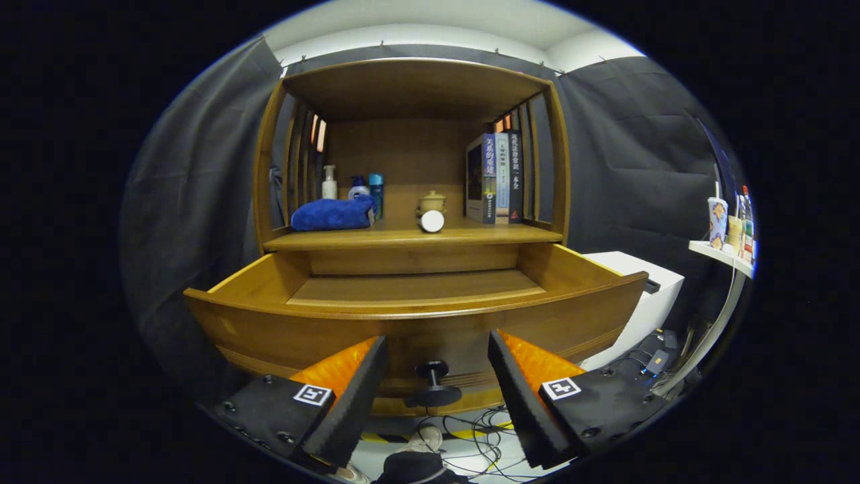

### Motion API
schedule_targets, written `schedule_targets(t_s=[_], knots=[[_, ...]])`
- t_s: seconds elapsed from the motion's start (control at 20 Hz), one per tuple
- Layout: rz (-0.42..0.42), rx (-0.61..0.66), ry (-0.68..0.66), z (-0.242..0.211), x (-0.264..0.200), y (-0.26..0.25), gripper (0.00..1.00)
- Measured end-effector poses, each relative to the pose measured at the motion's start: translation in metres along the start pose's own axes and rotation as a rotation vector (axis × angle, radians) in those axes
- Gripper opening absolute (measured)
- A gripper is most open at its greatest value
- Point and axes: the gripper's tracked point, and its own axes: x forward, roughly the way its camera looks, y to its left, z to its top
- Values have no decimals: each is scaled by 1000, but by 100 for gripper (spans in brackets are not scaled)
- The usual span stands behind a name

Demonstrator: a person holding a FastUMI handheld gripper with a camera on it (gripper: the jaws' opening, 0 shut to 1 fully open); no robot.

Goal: Pull open the drawer, take out the items inside it, and place them on the countertop above the cabinet.

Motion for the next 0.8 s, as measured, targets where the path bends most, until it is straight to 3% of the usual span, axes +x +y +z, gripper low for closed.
schedule_targets(t_s=[0.25,0.8], knots=[[-11,-5,5,8,18,-7,96],[-36,37,-7,42,128,8,96]])
